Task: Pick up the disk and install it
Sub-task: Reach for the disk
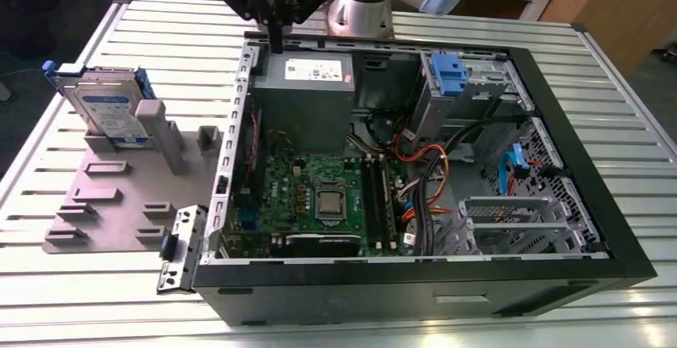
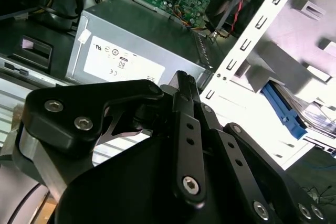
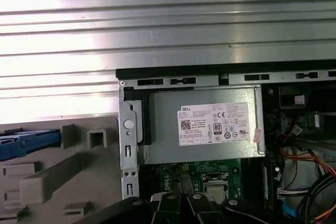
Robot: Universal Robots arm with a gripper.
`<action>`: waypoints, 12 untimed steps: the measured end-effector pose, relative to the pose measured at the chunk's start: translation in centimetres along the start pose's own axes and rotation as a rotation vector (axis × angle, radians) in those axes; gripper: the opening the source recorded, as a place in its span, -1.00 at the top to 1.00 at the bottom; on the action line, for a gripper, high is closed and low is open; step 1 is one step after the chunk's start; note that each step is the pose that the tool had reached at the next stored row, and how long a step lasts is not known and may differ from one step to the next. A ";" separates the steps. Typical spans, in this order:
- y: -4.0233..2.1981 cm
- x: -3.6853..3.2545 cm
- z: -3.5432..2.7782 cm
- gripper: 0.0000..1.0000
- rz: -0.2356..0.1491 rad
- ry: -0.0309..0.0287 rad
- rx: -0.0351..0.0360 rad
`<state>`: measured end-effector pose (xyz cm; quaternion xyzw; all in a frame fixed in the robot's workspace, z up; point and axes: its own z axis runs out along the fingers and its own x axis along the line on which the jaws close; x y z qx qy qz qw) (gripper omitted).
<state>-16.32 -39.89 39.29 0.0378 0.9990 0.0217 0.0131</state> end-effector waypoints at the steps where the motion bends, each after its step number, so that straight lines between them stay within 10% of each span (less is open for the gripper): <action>1: -0.01 0.14 0.01 0.79 0.000 0.0000 -0.0001; 12: -0.13 1.70 0.04 0.79 0.000 0.0000 0.0000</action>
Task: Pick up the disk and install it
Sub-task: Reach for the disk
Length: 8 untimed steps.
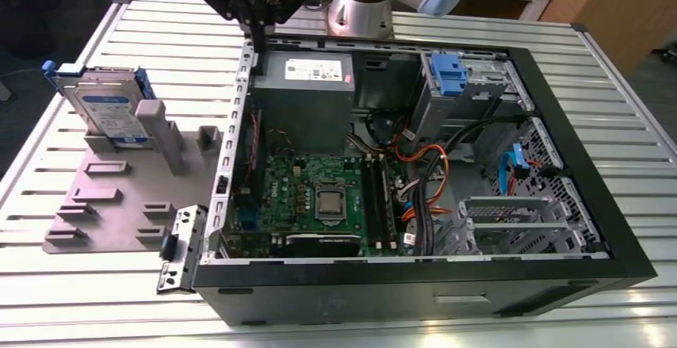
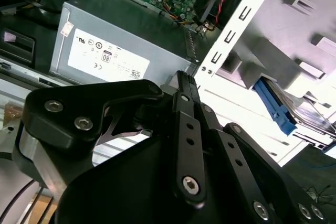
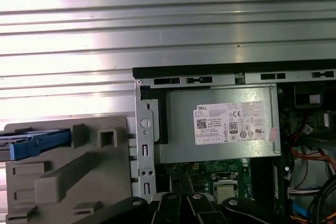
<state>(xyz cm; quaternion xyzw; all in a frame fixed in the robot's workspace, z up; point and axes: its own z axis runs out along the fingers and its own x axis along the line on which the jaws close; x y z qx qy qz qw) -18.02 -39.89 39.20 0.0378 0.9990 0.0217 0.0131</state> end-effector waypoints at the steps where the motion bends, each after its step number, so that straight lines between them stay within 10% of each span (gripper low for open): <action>1: -0.01 0.14 0.00 0.79 0.000 0.0000 0.0000; 8: -0.08 1.06 0.02 0.79 0.000 -0.0001 0.0000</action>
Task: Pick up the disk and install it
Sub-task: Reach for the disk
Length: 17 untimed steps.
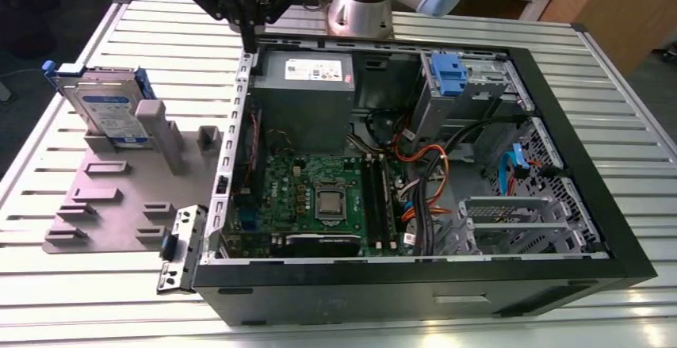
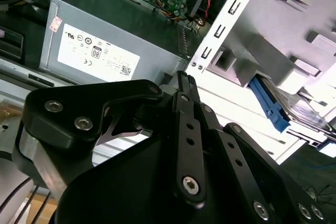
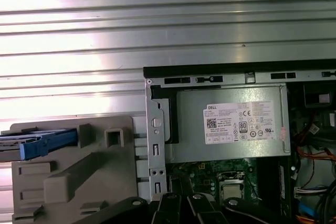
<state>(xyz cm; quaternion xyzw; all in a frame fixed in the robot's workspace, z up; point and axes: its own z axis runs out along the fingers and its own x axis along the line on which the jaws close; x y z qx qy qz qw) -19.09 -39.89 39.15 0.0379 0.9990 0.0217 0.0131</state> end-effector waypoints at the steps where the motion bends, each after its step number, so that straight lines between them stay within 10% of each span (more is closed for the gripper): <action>1: -0.01 0.13 0.00 0.79 0.000 0.0000 0.0000; 17: -0.18 2.30 0.02 0.79 0.000 0.0000 0.0000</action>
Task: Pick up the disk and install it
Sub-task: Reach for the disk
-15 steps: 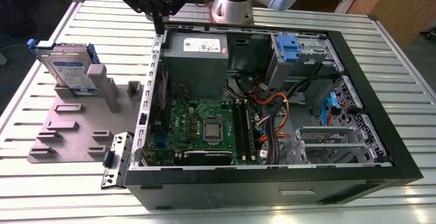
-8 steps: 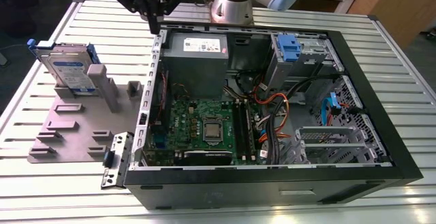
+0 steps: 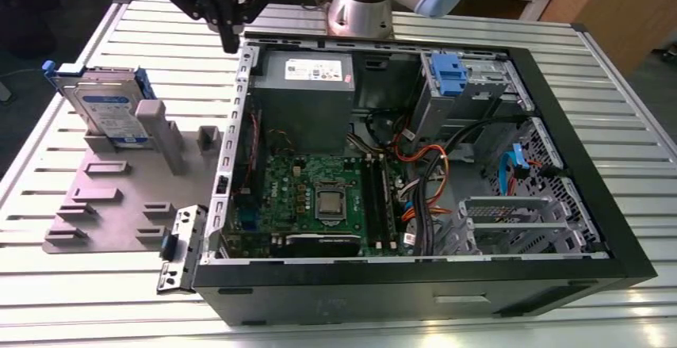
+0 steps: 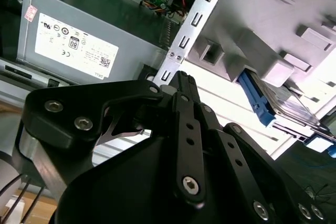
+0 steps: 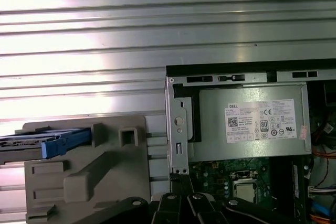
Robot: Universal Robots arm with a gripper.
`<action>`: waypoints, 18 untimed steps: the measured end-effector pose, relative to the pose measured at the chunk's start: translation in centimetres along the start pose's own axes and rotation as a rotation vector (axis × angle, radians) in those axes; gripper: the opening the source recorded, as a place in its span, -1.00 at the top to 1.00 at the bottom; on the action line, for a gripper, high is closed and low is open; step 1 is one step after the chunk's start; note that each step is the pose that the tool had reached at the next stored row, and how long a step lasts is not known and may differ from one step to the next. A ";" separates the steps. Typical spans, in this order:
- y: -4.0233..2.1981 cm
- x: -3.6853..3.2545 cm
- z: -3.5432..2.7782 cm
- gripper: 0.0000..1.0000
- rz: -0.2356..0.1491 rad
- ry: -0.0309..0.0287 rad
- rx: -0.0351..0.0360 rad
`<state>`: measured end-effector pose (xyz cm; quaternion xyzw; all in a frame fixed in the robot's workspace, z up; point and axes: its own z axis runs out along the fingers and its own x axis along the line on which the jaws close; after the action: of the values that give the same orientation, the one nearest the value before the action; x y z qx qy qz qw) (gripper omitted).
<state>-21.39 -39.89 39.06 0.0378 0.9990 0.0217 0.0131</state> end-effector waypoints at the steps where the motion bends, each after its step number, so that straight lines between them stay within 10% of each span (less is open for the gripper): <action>1: -0.01 0.15 0.00 0.79 0.000 0.0000 0.0000; 18: -0.12 1.55 0.01 0.79 0.000 0.0001 0.0000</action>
<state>-22.95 -39.89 39.01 0.0379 0.9990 0.0217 0.0131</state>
